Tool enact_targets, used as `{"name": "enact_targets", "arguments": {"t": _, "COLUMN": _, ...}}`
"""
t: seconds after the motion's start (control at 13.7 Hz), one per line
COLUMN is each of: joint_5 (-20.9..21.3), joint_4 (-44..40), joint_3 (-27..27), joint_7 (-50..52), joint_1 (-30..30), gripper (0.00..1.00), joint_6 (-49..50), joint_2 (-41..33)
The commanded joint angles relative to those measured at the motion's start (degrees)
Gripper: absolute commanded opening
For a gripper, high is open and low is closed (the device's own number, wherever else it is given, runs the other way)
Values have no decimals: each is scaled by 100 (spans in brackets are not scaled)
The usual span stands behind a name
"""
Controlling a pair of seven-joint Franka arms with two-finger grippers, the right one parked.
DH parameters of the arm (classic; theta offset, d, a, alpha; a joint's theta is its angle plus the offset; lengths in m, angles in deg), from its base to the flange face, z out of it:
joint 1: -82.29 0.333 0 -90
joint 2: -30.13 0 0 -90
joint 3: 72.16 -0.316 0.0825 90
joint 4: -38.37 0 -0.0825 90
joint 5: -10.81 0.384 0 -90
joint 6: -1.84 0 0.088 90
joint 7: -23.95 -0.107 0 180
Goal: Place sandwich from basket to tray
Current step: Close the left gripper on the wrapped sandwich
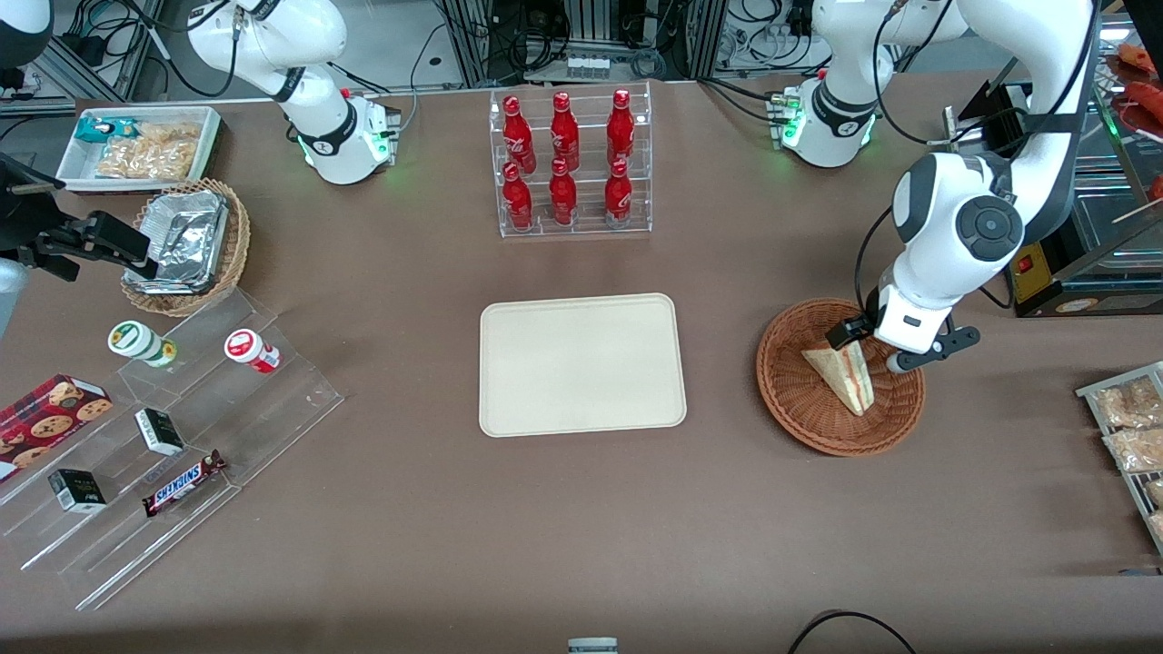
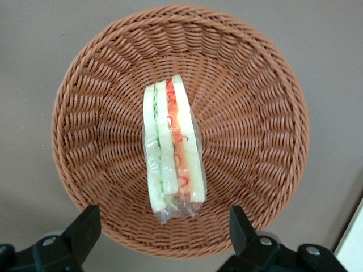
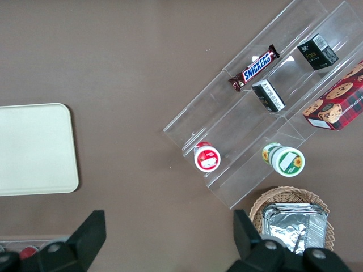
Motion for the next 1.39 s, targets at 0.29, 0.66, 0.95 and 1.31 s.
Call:
{"name": "enact_targets", "arguments": {"t": 0.29, "joint_5": 39, "joint_4": 14, "joint_3": -17, "joint_7": 1095, "joint_1": -91, "gripper": 100, "joint_6": -571, "joint_2": 405}}
{"name": "enact_targets", "arguments": {"t": 0.66, "joint_5": 39, "joint_4": -12, "joint_3": -17, "joint_7": 1086, "joint_1": -73, "gripper": 100, "joint_6": -879, "joint_2": 783}}
{"name": "enact_targets", "arguments": {"t": 0.95, "joint_5": 39, "joint_4": -65, "joint_3": -26, "joint_7": 1034, "joint_1": -38, "gripper": 100, "joint_6": -853, "joint_2": 862}}
{"name": "enact_targets", "arguments": {"t": 1.31, "joint_5": 39, "joint_4": -74, "joint_3": -26, "joint_7": 1016, "joint_1": -64, "gripper": 93, "joint_6": -844, "joint_2": 1029}}
